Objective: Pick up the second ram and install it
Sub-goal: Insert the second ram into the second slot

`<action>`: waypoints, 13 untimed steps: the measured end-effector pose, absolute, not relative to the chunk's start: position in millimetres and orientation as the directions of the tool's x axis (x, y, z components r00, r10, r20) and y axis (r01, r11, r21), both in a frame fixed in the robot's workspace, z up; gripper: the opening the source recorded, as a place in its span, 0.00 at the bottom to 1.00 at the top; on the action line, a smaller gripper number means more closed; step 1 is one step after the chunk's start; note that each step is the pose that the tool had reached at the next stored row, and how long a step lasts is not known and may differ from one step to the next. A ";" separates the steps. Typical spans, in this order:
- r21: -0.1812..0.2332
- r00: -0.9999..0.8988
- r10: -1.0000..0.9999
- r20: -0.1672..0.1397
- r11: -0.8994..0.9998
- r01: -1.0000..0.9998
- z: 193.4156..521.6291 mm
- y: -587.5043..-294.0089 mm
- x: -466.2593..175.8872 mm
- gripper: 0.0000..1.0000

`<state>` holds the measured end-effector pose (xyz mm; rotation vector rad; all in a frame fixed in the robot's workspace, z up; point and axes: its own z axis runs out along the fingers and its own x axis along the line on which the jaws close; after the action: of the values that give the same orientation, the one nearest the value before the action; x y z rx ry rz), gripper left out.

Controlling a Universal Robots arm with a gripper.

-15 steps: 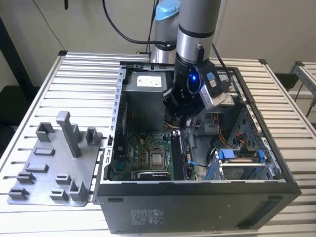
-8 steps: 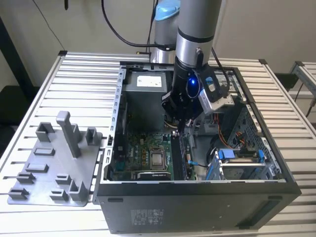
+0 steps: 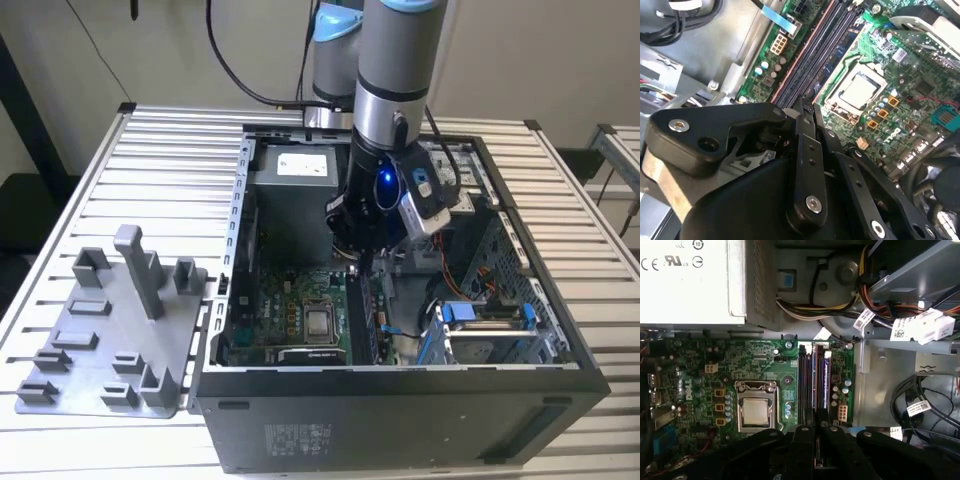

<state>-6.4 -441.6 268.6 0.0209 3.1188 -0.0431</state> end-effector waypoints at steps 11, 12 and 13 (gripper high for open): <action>-0.028 -1.000 0.013 -0.022 1.000 0.014 260.2 -441.6 -6.7 0.14; -0.028 -1.000 0.013 -0.022 1.000 0.014 260.1 -441.6 -6.7 0.14; -0.028 -1.000 0.013 -0.023 1.000 0.014 260.0 -441.6 -6.7 0.14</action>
<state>-6.7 -441.6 260.0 0.0209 3.1188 -0.0432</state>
